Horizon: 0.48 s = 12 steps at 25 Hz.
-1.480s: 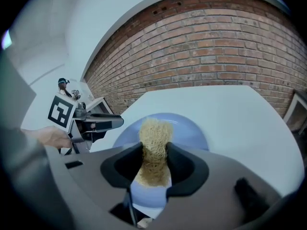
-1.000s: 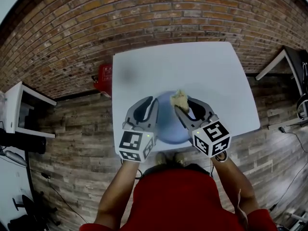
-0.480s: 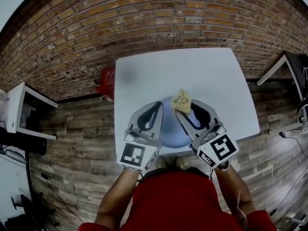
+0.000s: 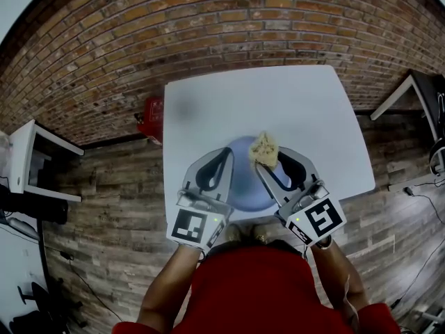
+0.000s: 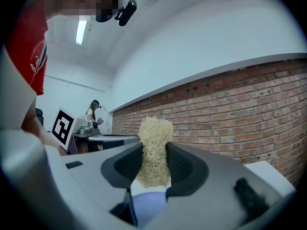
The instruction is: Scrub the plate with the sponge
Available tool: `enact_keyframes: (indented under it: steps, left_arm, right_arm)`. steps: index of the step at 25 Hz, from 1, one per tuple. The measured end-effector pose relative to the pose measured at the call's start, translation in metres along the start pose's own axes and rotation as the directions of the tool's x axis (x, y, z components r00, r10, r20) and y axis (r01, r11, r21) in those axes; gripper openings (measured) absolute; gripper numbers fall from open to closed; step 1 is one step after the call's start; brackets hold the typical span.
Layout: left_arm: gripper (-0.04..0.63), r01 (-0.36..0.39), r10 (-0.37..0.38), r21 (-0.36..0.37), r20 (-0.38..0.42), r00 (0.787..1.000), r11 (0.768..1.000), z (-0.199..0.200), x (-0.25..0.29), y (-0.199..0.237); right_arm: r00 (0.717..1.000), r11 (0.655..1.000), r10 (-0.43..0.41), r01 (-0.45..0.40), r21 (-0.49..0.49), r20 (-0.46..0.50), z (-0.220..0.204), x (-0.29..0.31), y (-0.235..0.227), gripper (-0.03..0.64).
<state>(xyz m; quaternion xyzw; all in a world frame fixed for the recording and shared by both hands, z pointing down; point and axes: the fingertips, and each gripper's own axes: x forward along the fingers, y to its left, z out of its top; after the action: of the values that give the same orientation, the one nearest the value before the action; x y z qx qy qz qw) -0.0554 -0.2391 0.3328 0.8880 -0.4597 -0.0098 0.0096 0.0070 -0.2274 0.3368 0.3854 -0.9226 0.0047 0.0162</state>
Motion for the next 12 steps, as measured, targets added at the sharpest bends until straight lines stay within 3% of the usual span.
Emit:
enact_keyframes:
  steps: [12]
  left_arm:
    - [0.012,-0.001,0.001,-0.005,0.003,1.000,1.000,0.0007,-0.0001,-0.0085]
  right_arm:
    - [1.000,1.000,0.012,-0.012,0.001,0.008,0.0013,-0.0062,0.0004,0.152]
